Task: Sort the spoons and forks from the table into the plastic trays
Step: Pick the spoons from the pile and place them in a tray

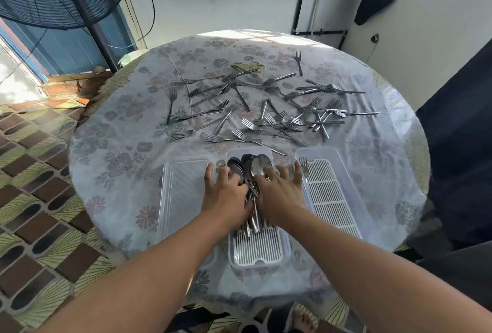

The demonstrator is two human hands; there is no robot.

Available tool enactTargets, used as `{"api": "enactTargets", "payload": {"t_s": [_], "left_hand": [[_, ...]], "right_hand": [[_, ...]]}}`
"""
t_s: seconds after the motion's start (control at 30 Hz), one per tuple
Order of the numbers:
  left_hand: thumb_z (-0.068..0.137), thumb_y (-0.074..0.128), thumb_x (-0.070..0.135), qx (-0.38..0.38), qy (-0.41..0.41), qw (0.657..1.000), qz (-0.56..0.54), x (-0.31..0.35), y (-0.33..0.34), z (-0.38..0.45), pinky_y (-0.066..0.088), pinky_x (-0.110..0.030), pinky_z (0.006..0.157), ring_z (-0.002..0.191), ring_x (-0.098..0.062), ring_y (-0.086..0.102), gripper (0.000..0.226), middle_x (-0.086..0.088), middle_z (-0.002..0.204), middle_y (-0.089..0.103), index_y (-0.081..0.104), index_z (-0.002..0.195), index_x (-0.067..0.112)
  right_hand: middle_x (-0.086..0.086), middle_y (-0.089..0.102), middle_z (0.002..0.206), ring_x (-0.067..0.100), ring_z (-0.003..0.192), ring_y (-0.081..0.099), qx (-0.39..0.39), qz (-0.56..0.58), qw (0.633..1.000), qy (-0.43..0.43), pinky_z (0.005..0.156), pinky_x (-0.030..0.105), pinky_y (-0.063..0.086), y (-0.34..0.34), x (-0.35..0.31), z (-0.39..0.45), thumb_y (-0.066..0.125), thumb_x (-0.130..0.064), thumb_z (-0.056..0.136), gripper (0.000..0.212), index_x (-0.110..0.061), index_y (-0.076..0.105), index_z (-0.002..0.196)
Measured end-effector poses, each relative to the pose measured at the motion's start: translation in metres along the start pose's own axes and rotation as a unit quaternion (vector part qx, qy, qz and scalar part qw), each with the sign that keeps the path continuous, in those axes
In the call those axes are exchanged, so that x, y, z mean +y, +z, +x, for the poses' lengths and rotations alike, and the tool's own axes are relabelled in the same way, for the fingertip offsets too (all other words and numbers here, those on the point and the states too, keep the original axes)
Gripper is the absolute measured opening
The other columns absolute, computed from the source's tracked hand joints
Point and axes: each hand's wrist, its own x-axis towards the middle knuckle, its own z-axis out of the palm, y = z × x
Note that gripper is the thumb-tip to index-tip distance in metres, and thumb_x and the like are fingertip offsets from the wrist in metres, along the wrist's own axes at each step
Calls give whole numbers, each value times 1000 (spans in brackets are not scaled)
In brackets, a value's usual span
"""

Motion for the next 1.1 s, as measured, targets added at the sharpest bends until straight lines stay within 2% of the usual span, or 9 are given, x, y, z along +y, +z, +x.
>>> {"api": "enactTargets", "payload": {"t_s": [0.07, 0.17, 0.3, 0.43, 0.57, 0.77, 0.87, 0.93, 1.1], "left_hand": [[93, 33, 72, -5, 18, 1000, 10, -5, 0, -2, -13, -65, 118, 146, -28, 24, 63, 10, 136, 57, 62, 132, 32], [89, 37, 79, -23, 35, 999, 32, -8, -4, 0, -23, -64, 114, 150, -29, 21, 69, 9, 143, 54, 61, 132, 31], [92, 50, 66, -42, 24, 999, 15, -1, -10, 2, -24, -64, 112, 154, -33, 16, 58, 0, 146, 51, 46, 140, 35], [93, 48, 63, -56, 48, 997, 5, -3, -5, 3, -34, -61, 107, 157, -33, 5, 54, -4, 154, 40, 45, 145, 46], [95, 38, 70, -60, 59, 996, 17, -3, -6, 8, -29, -64, 111, 157, -36, 5, 57, -9, 152, 43, 50, 143, 43], [95, 42, 69, -61, 83, 992, 74, -5, -8, 8, -34, -62, 106, 155, -43, 12, 59, -16, 149, 47, 52, 142, 33], [93, 45, 71, -57, 76, 992, 79, -3, -3, 6, -31, -63, 109, 155, -42, 11, 63, -17, 150, 45, 48, 144, 34], [92, 47, 70, -50, 55, 995, 63, -2, 0, 5, -31, -62, 108, 156, -38, 8, 69, -14, 150, 44, 40, 149, 33], [90, 40, 78, -55, 20, 997, 51, -4, 2, 10, -28, -65, 111, 156, -37, -1, 80, -10, 159, 31, 27, 157, 37]], "right_hand": [[3, 34, 162, 31, 154, 18, 7, 8, 1000, -1, 119, 66, -16, 1, 4, 1, 49, -40, 99, 49, -30, 44, 147], [5, 36, 159, 33, 153, 20, 11, 10, 1000, -1, 120, 66, -13, 1, 5, 4, 49, -46, 100, 53, -31, 38, 150], [8, 37, 157, 35, 151, 22, 22, 25, 999, 1, 120, 66, -12, 1, 4, 8, 55, -35, 98, 64, -31, 27, 155], [5, 37, 158, 34, 152, 23, 20, 24, 1000, -3, 121, 67, -9, 0, 8, 12, 55, -40, 100, 58, -29, 34, 153], [2, 40, 157, 32, 151, 25, 23, 29, 999, -7, 120, 67, -12, 1, 10, 16, 57, -48, 98, 58, -31, 38, 150], [6, 37, 158, 35, 153, 22, 8, 14, 1000, -3, 119, 69, -11, 1, 4, 20, 72, -35, 88, 81, -29, 29, 156], [4, 39, 156, 33, 152, 22, 23, 22, 999, -2, 119, 68, -14, 3, 4, 19, 62, -37, 94, 68, -33, 30, 154], [3, 35, 160, 32, 155, 18, 27, 24, 999, 3, 118, 68, -15, 6, 6, 19, 59, -36, 97, 70, -34, 25, 158], [7, 1, 173, 36, 158, -7, -7, -4, 1000, 2, 117, 70, -17, 5, 8, 19, 57, -28, 99, 87, -24, -1, 165]]}}
